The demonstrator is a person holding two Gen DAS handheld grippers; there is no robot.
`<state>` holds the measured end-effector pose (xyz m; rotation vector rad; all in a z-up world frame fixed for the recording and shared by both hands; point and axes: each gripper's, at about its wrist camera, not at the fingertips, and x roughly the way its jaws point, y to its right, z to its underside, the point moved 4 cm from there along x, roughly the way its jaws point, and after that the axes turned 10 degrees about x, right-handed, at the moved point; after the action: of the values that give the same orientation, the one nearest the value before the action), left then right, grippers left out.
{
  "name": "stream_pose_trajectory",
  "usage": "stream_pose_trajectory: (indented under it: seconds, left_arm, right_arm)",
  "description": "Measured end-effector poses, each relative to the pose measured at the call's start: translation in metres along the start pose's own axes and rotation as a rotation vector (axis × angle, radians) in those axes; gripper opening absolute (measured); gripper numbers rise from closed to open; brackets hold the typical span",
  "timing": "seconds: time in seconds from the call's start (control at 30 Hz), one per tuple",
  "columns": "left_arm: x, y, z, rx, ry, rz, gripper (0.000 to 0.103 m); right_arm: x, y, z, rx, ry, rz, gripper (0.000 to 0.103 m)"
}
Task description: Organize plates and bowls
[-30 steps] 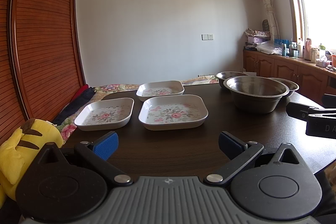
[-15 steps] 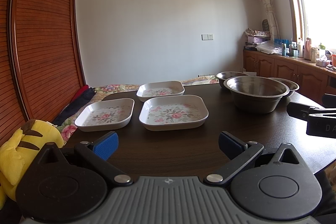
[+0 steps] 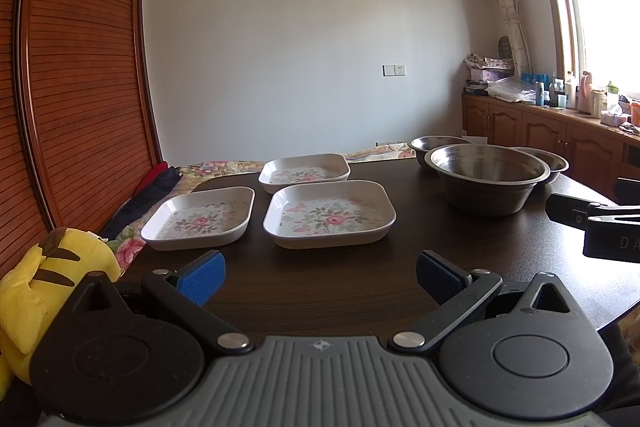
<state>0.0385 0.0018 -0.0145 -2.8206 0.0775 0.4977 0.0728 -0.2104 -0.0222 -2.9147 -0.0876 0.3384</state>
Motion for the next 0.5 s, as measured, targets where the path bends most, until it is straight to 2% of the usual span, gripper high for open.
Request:
stream_pose_trajectory:
  seconds: [0.5]
  left_arm:
    - [-0.0004,0.0018,-0.0009,0.002,0.000,-0.001,0.103]
  right_arm:
    - [-0.0003,0.0008,0.0006,0.000,0.000,0.000,0.103]
